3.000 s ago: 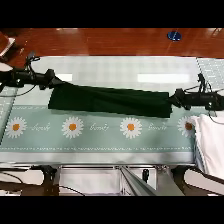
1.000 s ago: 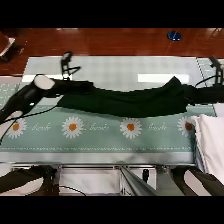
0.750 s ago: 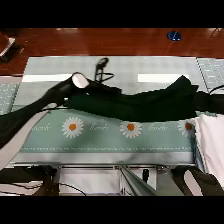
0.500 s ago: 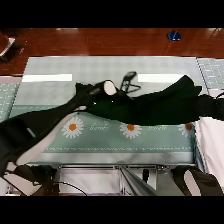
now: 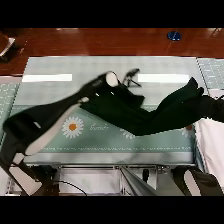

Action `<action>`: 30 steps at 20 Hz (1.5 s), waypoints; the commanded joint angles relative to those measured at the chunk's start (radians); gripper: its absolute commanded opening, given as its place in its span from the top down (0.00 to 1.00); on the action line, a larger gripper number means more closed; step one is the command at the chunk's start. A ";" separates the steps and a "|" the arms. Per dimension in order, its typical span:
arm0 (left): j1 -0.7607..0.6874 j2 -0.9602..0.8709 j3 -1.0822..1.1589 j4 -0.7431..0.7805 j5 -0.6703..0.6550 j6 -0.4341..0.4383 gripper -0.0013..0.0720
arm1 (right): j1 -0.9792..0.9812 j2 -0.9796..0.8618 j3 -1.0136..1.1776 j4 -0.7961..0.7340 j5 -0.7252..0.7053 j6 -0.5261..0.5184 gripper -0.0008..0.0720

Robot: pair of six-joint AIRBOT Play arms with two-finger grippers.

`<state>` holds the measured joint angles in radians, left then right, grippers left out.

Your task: Fold the shirts.

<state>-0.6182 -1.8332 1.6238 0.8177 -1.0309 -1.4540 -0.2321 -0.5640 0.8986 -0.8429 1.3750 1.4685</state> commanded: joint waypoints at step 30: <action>0.835 1.340 -1.213 0.020 0.080 0.058 0.96 | 0.652 -1.144 0.792 0.117 -0.034 0.001 0.42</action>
<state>0.2157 -0.4881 0.4213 0.8402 -0.9501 -1.3991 0.4862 -1.7897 1.6852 -0.5903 1.1416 1.4410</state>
